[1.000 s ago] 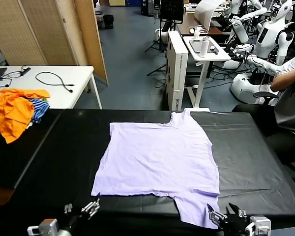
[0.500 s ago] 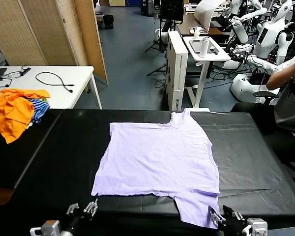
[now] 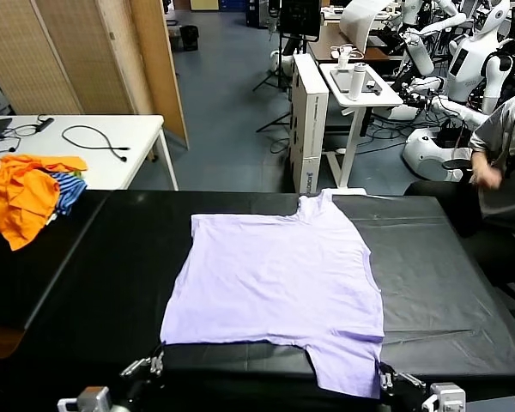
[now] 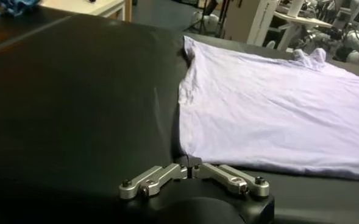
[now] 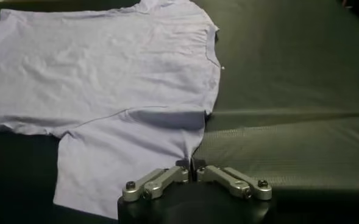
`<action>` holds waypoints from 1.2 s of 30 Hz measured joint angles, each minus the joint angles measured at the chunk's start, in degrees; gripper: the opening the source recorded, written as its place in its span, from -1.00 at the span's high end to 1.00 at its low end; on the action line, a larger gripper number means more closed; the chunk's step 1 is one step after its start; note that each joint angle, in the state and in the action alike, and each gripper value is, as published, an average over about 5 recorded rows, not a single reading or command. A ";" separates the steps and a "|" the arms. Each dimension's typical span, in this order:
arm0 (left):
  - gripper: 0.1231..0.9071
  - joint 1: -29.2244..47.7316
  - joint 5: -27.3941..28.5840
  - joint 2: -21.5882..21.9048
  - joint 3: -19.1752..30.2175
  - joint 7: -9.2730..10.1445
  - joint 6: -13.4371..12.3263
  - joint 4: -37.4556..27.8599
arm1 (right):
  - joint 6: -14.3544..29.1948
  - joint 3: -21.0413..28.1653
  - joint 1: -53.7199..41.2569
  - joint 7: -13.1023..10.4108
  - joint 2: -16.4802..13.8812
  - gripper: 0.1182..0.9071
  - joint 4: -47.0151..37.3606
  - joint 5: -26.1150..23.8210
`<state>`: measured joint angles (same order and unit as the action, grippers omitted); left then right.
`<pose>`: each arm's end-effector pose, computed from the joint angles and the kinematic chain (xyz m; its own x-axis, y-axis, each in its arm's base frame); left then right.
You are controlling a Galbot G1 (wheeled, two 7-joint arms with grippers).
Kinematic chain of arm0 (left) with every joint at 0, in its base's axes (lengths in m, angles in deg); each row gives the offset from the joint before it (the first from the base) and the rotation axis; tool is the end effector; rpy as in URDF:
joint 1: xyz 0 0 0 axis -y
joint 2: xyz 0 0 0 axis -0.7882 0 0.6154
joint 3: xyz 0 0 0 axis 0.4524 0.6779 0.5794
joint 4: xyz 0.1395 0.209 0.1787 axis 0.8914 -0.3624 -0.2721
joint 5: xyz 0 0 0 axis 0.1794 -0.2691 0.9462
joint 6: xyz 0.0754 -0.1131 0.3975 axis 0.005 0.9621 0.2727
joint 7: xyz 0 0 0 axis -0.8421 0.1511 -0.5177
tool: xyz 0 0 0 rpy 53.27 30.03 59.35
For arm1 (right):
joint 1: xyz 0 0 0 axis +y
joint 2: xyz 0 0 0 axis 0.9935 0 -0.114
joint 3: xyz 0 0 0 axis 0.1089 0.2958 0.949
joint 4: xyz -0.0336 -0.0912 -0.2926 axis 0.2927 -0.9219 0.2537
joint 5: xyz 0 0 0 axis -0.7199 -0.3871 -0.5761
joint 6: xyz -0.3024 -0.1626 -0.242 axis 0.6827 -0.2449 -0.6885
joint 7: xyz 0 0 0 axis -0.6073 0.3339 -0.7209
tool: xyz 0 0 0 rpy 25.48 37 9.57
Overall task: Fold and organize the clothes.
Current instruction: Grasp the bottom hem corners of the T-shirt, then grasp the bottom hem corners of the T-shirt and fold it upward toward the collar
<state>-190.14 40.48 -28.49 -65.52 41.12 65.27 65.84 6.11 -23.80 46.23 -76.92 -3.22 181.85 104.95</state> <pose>0.1909 0.0381 -0.2639 -0.8488 0.0575 0.5256 -0.0233 0.9891 -0.1457 0.1828 -0.0343 -0.1995 -0.7112 -0.0668 0.6998 -0.0377 0.9977 0.0569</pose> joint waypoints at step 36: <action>0.94 14.41 7.82 -4.69 0.03 -0.92 -5.45 -5.35 | 8.74 6.95 -29.37 0.73 -1.45 0.95 -17.81 5.11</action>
<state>-175.73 48.29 -33.19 -65.48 40.20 59.82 60.49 14.85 -16.85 16.86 -76.20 -4.67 164.03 110.06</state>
